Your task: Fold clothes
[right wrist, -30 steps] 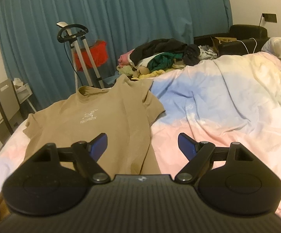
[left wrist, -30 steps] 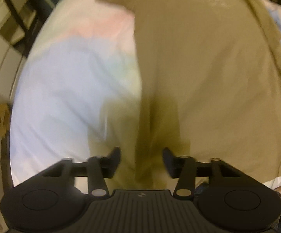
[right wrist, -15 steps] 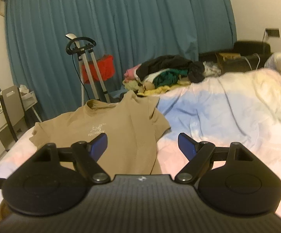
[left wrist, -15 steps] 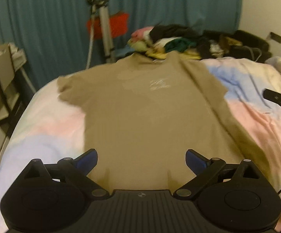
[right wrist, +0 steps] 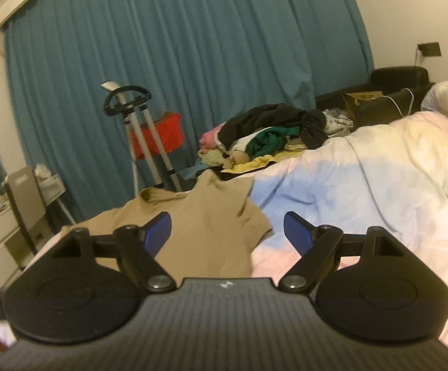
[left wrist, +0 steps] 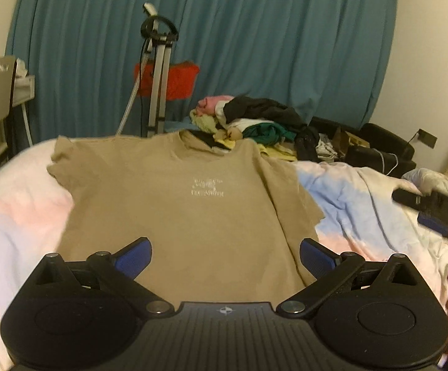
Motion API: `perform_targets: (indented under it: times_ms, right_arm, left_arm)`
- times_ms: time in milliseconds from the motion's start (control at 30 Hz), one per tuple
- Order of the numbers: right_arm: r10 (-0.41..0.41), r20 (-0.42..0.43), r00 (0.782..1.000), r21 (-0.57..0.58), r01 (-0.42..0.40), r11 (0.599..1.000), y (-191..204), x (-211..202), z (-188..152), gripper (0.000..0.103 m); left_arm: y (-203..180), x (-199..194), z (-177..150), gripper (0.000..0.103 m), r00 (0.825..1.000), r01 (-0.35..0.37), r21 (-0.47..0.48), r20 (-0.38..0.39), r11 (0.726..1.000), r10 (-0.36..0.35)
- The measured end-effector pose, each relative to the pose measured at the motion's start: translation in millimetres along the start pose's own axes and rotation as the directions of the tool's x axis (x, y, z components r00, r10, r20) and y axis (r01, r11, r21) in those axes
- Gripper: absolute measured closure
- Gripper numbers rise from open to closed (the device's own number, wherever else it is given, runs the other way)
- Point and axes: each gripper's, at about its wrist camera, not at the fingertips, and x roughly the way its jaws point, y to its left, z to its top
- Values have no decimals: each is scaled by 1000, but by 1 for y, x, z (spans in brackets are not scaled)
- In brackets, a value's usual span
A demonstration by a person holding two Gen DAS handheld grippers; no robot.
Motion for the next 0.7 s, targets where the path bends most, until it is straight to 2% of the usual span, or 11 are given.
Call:
perform_targets:
  times_ms: [133,300,333,400,467,500,533,667,700]
  right_arm:
    - [-17,5,1000,42,17,999,-34,56,9,23]
    - [55,-60,997,241,-39,970,-75,123,0,32]
    - [71,-71,995,281,-49,959,-84,136,-2,35]
    - [104,-91,990,358,-65,931,-100,163,-6,51]
    - [139,-109,984,434,-79,897,-117,189,-9,60]
    - [156,-116,981,471,-84,878,-125,203,-11,61]
    - [166,-124,978,477,-88,875,-125,211,-13,61]
    - [169,-164,972,385,-95,918,-96,229,-25,62]
    - [169,-173,970,361,-97,927,-88,234,-28,73]
  left_arm:
    - [10,29,-18,0,1000,-29,-23,3,999,29]
    - [23,55,-36,0,999,-46,-22,1,999,46]
    - [25,59,-38,0,999,-49,-29,-6,998,49]
    - [28,68,-39,0,999,-47,-41,-10,998,46]
    - [31,76,-39,0,999,-38,-51,-5,998,38]
    - [32,79,-40,0,999,-42,-50,-2,998,42]
    - [34,84,-40,0,999,-44,-58,-7,997,43]
    - [44,102,-42,0,998,-40,-110,-48,993,35]
    - [46,106,-42,0,998,-38,-125,-60,991,31]
